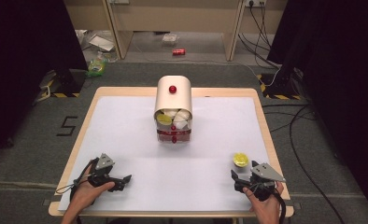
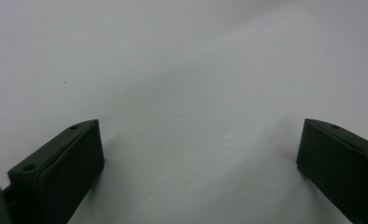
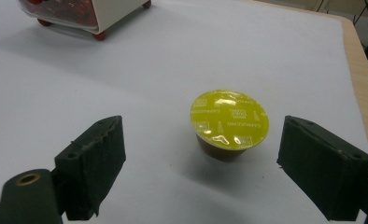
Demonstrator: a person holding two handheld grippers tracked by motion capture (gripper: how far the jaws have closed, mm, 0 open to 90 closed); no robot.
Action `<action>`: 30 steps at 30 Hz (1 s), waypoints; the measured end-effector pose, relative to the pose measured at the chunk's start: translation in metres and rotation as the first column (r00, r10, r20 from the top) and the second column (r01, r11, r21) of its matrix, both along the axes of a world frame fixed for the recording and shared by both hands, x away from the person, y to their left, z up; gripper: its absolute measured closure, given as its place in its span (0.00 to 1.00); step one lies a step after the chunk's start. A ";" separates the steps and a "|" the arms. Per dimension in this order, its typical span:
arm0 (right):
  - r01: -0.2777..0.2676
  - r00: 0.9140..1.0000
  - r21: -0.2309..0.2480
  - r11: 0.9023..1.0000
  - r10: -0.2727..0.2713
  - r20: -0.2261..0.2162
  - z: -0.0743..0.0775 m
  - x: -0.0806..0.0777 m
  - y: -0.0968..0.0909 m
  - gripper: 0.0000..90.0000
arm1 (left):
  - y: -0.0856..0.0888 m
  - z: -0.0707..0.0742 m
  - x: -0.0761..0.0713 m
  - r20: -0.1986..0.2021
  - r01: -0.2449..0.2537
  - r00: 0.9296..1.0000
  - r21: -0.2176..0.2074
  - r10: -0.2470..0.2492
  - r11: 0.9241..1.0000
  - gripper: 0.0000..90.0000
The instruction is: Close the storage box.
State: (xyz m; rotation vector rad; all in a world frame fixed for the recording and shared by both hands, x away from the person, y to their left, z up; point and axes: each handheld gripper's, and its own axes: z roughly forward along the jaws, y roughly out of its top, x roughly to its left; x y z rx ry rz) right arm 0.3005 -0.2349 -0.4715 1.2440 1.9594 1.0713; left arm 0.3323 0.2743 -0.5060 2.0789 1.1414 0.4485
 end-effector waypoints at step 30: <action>-0.036 0.993 -0.050 0.998 0.030 -0.110 -0.013 -0.012 -0.009 0.17 | 0.000 0.000 0.000 0.000 0.000 1.000 0.000 0.000 1.000 0.00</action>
